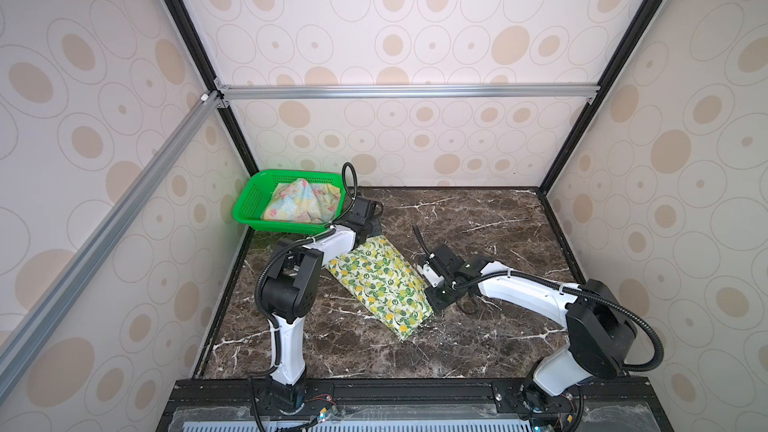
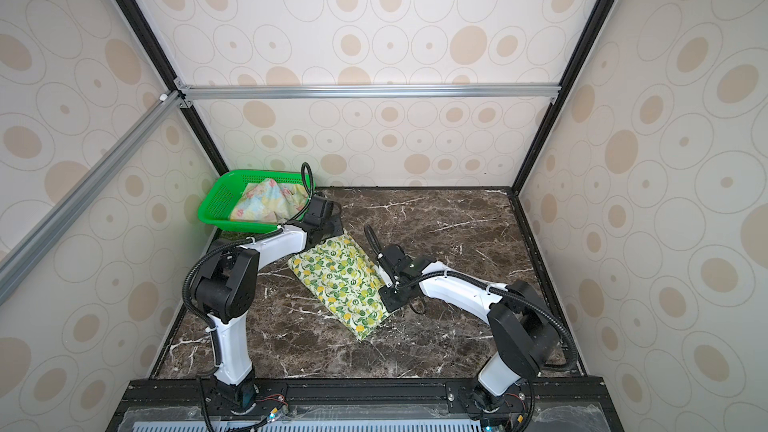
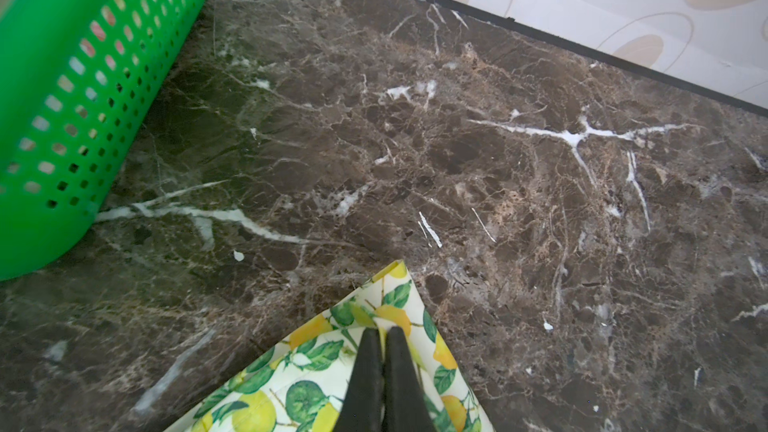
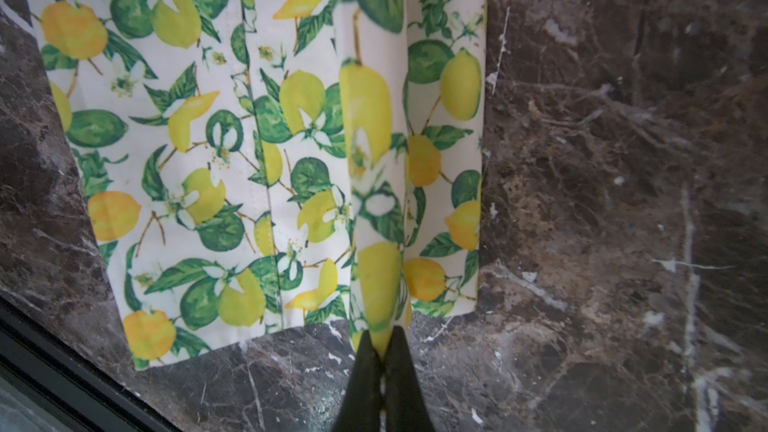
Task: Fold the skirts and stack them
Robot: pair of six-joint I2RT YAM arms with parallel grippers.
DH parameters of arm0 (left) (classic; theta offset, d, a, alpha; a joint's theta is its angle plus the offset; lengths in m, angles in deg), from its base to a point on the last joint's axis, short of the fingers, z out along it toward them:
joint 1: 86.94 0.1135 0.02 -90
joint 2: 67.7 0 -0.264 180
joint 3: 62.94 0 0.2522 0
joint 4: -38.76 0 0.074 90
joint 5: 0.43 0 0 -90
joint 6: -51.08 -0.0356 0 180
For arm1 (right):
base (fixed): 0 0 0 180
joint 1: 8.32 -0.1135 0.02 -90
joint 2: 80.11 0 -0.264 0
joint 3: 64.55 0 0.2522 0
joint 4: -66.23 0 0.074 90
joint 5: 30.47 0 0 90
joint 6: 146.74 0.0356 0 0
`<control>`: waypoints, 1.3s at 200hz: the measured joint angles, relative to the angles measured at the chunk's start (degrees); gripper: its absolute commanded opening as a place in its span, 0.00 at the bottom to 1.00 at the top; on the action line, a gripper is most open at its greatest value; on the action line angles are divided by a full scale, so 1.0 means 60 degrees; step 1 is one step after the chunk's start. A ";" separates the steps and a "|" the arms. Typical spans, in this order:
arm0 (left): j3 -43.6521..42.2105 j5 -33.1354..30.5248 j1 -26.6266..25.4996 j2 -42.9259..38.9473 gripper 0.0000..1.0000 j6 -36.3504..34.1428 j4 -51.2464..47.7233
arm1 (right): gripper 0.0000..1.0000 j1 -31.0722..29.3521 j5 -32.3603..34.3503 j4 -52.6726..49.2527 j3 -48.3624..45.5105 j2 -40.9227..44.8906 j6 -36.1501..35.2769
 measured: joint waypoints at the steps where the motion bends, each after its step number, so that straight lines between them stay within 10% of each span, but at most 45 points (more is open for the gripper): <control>1: 0.0000 0.0004 0.0000 0.0004 0.00 0.0000 0.0004 | 0.00 0.0000 0.0000 0.0004 0.0000 0.0000 0.0000; 59: 0.0321 0.0157 0.0000 0.0401 0.00 0.0000 -0.0025 | 0.09 0.0062 0.0004 0.0087 0.0000 -0.0280 0.0189; 70: 0.0321 0.0160 0.0000 0.0401 0.27 -0.0040 -0.0029 | 0.24 0.0073 0.0004 0.0098 0.0000 -0.0310 0.0280; 89: 0.0321 0.0164 0.0004 0.0401 0.43 -0.0040 -0.0015 | 0.35 0.0095 0.0007 0.0069 0.0000 -0.0321 0.0277; 166: -0.0470 -0.0044 0.0047 -0.0612 0.45 -0.0248 -0.0007 | 0.49 0.0091 0.0379 -0.0532 0.0149 0.0517 0.0546; 213: -0.2324 -0.0127 0.0233 -0.2160 0.38 -0.0350 0.0062 | 0.09 -0.0244 0.0444 -0.0350 0.0248 0.1140 0.0823; 260: -0.3850 -0.0058 0.0437 -0.2361 0.35 -0.0350 0.0229 | 0.00 -0.0178 0.0255 0.0495 0.0022 0.0401 0.1282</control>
